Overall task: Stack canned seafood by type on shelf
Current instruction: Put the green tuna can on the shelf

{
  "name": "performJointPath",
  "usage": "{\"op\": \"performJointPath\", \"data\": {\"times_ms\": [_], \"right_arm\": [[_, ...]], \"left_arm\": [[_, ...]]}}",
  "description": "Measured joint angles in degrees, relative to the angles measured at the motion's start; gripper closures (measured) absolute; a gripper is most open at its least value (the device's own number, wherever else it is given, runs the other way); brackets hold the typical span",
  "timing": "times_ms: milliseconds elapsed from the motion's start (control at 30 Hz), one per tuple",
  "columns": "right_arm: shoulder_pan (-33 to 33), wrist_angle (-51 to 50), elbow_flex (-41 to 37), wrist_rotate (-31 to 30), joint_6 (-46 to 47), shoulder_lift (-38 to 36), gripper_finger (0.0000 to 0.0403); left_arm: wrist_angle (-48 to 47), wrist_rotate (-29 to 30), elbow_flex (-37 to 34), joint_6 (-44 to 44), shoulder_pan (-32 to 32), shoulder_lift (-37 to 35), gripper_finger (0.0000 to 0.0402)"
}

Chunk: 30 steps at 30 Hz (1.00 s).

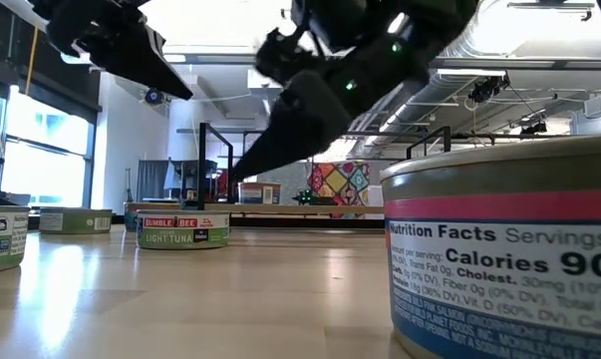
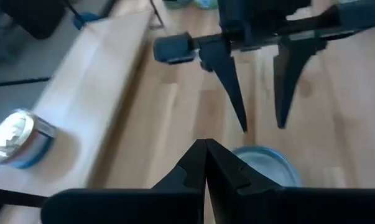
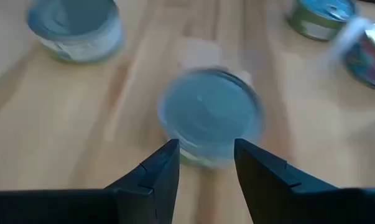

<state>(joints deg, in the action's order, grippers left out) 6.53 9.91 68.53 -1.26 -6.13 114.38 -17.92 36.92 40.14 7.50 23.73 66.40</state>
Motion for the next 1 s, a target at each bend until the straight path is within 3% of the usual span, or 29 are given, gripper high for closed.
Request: {"op": "performJointPath", "data": {"times_ms": [200, 433, 733, 1000], "right_arm": [[0.2, 0.2, 7.5, -0.1, 6.6, 7.7, 0.0257], [-0.7, -14.3, 12.2, -1.1, 11.8, 8.4, 0.0257], [3.6, -28.7, 12.0, -3.9, 17.9, 4.7, 0.0257], [7.8, -22.9, 7.1, -6.2, 21.5, 3.6, 0.0257]], "left_arm": [[-0.3, -2.9, 0.0, 4.4, 0.1, 2.0, 0.0402], [1.7, -3.9, 0.0, 7.0, -0.1, 8.5, 0.0401], [15.1, -11.7, 0.0, 2.9, -4.0, 20.1, 0.0402], [30.3, -21.7, 0.0, -1.4, -9.3, 28.2, 0.0401]]}}
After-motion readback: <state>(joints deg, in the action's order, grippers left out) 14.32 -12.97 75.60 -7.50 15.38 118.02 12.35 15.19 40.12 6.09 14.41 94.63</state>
